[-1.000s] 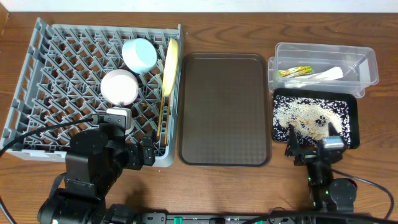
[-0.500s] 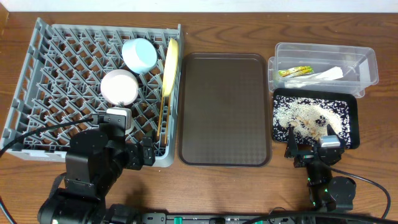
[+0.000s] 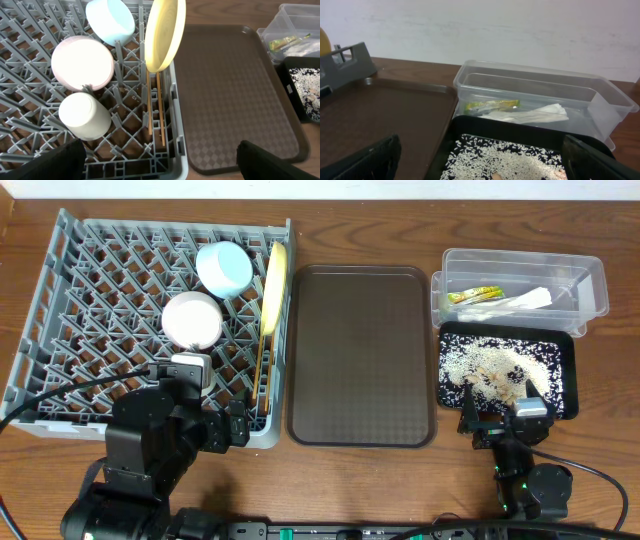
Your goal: Sort waste into correct bins and load items into the dishwasher
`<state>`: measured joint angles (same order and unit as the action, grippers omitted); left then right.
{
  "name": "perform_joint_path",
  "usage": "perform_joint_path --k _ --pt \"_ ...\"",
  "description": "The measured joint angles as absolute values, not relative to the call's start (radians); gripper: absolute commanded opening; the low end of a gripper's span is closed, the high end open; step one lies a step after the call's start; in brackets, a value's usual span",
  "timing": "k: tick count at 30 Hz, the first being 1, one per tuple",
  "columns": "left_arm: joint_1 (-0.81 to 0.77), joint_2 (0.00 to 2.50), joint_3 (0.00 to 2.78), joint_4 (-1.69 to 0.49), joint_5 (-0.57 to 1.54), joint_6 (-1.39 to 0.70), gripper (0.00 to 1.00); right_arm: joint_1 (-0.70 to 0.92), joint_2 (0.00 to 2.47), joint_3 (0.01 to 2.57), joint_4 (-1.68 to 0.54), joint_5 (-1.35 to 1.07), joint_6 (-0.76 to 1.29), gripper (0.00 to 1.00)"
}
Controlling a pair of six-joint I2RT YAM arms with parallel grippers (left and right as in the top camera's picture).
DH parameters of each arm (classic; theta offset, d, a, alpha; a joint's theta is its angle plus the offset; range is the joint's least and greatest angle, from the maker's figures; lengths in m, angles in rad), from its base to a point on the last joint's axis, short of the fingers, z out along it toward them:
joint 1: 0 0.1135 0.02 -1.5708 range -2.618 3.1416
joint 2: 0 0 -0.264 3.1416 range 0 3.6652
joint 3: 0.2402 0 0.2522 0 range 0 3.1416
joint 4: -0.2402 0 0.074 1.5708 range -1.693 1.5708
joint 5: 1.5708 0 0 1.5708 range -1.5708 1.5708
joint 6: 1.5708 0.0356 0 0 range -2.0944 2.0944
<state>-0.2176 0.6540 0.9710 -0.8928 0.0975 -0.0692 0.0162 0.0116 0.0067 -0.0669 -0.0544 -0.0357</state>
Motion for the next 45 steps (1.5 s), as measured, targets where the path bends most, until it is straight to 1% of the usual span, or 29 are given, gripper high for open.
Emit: perform_joint_path --k 14,17,19,30,33,38,42,45 --pt "-0.215 0.654 0.97 -0.908 0.087 -0.056 0.99 0.016 0.012 0.007 -0.067 -0.054 -0.038 0.99" --pt "-0.188 0.641 0.944 -0.868 0.074 -0.047 0.99 0.016 0.012 0.007 -0.067 -0.054 -0.038 0.99" --pt "-0.166 0.606 0.887 -0.816 0.07 -0.044 0.99 0.016 0.012 0.007 -0.067 -0.055 -0.038 0.99" --pt "-0.074 0.218 0.361 -0.387 0.068 -0.053 0.99 0.016 0.012 0.007 -0.067 -0.055 -0.038 0.99" --pt "-0.06 0.119 0.208 -0.216 0.068 -0.061 0.99 0.016 0.012 0.007 -0.067 -0.055 -0.038 0.99" --pt "-0.059 0.025 0.041 0.019 0.068 -0.072 0.99 0.016 0.012 0.007 -0.067 -0.055 -0.038 0.99" --pt "-0.057 0.014 0.006 0.056 0.064 -0.07 1.0 0.016 0.012 0.007 -0.067 -0.055 -0.038 0.99" --pt "-0.056 0.01 0.006 0.029 0.065 -0.069 1.0 0.016 0.012 0.007 -0.067 -0.055 -0.038 0.99"
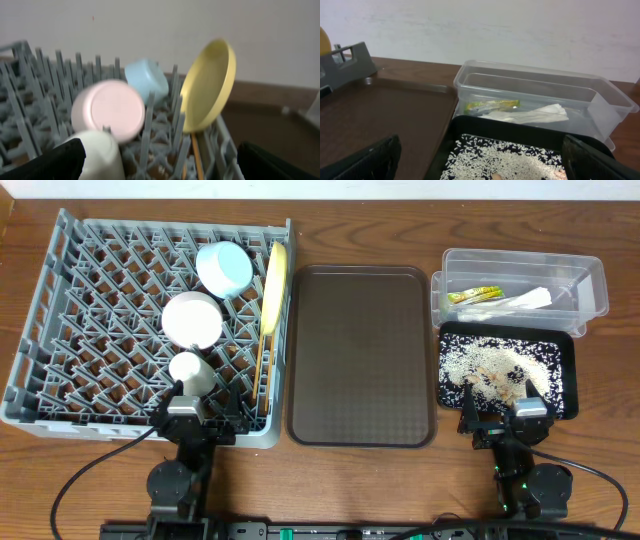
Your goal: Sort waste into correct bins and load items into the dishwasher
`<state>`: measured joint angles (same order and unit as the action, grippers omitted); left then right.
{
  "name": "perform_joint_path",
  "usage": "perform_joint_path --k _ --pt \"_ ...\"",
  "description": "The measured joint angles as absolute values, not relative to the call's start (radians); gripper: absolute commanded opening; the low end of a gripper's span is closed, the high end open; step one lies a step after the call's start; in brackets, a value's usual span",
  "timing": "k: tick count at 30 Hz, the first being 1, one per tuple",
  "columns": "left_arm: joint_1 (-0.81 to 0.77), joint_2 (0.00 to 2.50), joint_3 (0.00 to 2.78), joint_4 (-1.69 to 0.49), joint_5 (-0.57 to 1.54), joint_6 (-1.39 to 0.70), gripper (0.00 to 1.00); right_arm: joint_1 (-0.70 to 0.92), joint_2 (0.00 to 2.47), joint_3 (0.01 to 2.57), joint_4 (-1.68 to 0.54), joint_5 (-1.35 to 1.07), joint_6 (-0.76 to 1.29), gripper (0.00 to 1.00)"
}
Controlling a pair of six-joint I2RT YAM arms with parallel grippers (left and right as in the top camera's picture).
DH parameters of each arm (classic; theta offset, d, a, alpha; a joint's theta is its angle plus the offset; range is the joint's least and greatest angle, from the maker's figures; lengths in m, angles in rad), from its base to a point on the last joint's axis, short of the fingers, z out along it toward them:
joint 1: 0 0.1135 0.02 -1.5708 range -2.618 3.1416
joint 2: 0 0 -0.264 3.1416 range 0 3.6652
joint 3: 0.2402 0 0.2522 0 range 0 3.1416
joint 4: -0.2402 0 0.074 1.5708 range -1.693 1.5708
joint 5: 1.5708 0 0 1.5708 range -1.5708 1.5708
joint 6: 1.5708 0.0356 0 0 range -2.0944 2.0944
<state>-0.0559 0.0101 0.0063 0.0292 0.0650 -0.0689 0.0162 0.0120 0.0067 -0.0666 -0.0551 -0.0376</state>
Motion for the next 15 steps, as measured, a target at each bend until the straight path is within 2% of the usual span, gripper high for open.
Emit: perform_joint_path --k 15 --pt "-0.055 0.01 0.012 -0.019 0.064 -0.054 1.0 0.016 0.012 0.007 -0.067 -0.055 -0.038 0.99"
